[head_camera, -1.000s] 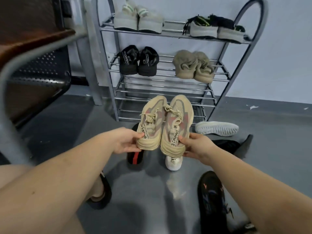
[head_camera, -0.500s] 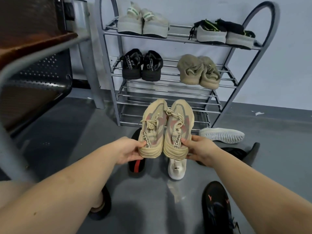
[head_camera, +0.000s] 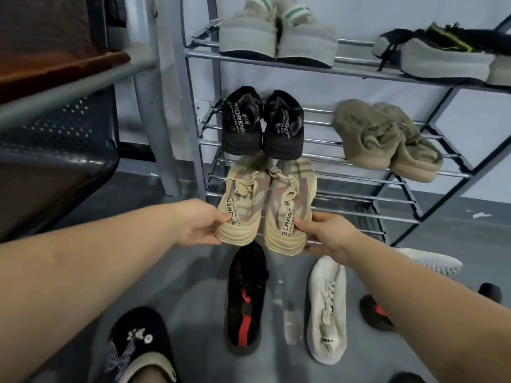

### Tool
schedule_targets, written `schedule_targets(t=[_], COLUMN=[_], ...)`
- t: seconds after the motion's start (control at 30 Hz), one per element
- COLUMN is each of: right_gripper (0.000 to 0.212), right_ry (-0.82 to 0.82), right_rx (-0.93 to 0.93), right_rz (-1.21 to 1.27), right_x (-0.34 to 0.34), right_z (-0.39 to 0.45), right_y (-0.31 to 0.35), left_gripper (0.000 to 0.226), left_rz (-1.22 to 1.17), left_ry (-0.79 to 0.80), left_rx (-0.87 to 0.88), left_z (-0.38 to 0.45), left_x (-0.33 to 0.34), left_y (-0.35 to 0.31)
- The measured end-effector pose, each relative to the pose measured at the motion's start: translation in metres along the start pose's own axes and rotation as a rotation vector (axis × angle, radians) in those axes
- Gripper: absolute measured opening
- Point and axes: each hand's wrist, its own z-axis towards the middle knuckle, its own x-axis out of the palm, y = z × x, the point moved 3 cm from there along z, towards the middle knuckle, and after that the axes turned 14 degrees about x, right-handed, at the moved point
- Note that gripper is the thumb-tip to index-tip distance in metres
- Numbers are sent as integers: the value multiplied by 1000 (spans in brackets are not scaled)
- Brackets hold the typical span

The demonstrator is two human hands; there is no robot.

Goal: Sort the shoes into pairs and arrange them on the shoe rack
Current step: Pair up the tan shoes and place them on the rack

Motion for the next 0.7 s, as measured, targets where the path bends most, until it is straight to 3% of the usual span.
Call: schedule_targets(t=[0.23,0.4,0.57,0.7], right_gripper=[11,38,30,42], right_ry=[-142,-303,-386,-441], right_rx=[-69,-96,-80,-109], right_rz=[51,55,47,-24], right_x=[14,19,29,32], right_z=[62,99,129,148], right_y=[45,56,55,53], left_gripper=[24,28,26,29], left_rz=[-109,-111,-118,-100], left_ry=[-91,-179,-303,-366], left_rx=[76,117,125,149], left_z=[78,122,150,160], left_x=[-16,-12,-23,-24], left_y=[-13,-14,0,3])
